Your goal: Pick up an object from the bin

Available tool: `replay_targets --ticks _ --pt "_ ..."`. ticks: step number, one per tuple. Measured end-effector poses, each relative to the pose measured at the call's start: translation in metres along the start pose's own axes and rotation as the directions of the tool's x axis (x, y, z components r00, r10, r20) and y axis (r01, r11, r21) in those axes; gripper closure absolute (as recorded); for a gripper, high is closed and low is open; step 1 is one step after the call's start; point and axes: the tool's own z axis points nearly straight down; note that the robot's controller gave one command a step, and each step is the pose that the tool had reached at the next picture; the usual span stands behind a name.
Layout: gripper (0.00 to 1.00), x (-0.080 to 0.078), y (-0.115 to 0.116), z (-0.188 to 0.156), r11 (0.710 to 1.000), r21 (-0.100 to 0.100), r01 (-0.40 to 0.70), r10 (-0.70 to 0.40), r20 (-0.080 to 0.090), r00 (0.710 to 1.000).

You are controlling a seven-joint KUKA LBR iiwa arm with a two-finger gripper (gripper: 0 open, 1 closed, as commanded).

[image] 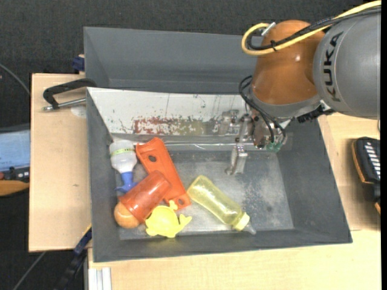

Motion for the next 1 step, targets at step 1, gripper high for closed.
replay_targets --ticks 1 --pt "0.00 -0.0017 0.0000 -0.0049 1.000 -0.001 -0.001 0.001 0.009 1.000"
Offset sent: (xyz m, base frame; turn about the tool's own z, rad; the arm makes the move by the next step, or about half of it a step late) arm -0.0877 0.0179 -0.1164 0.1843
